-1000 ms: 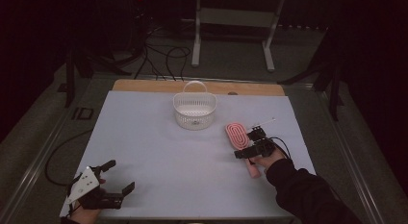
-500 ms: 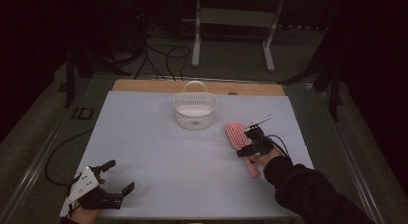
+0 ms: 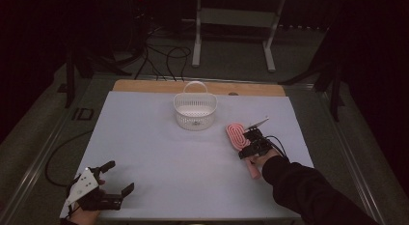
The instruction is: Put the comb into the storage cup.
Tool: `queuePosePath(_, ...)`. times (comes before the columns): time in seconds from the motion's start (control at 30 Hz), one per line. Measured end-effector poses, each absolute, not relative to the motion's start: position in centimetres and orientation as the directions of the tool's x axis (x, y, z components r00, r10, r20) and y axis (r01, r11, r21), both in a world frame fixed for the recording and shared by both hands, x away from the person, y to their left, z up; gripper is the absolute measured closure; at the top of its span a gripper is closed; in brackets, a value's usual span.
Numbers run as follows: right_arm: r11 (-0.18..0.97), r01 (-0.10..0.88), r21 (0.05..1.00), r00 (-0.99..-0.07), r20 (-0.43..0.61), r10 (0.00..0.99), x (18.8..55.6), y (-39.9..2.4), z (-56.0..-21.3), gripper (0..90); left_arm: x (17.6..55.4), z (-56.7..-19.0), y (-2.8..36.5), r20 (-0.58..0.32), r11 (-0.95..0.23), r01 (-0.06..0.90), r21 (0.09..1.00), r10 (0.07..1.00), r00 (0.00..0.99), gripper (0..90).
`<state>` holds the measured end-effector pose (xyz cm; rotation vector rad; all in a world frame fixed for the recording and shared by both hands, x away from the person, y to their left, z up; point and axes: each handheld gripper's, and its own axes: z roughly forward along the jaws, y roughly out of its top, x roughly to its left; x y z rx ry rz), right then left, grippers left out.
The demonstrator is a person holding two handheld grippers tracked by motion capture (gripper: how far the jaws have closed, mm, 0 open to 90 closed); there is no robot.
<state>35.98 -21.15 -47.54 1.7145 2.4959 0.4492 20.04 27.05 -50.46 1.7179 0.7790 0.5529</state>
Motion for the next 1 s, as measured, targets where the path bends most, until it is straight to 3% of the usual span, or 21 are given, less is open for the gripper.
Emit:
queuePosePath(0.37, 0.347, 0.911, 0.222, -0.37, 0.073, 0.926, 36.6, -20.8, -48.9, 67.4, 20.0, -50.5, 27.1, -0.026, -0.167, 0.22, 0.961, 0.738, 0.674, 0.1)
queuePosePath(0.67, 0.383, 0.902, 0.201, -0.399, 0.045, 0.916, 37.0, -20.3, -49.0, 68.0, 20.0, -50.5, 27.1, -0.027, -0.167, 0.22, 0.961, 0.737, 0.675, 0.1)
queuePosePath(0.8, 0.479, 0.861, 0.168, -0.488, 0.016, 0.872, 37.3, -19.9, -49.0, 67.9, 20.0, -50.5, 27.0, -0.024, -0.172, 0.221, 0.96, 0.736, 0.677, 0.1)
queuePosePath(1.0, 0.483, 0.861, 0.161, -0.493, 0.024, 0.87, 37.5, -20.0, -49.0, 68.1, 20.0, -50.5, 27.0, -0.025, -0.171, 0.221, 0.96, 0.736, 0.677, 0.1)
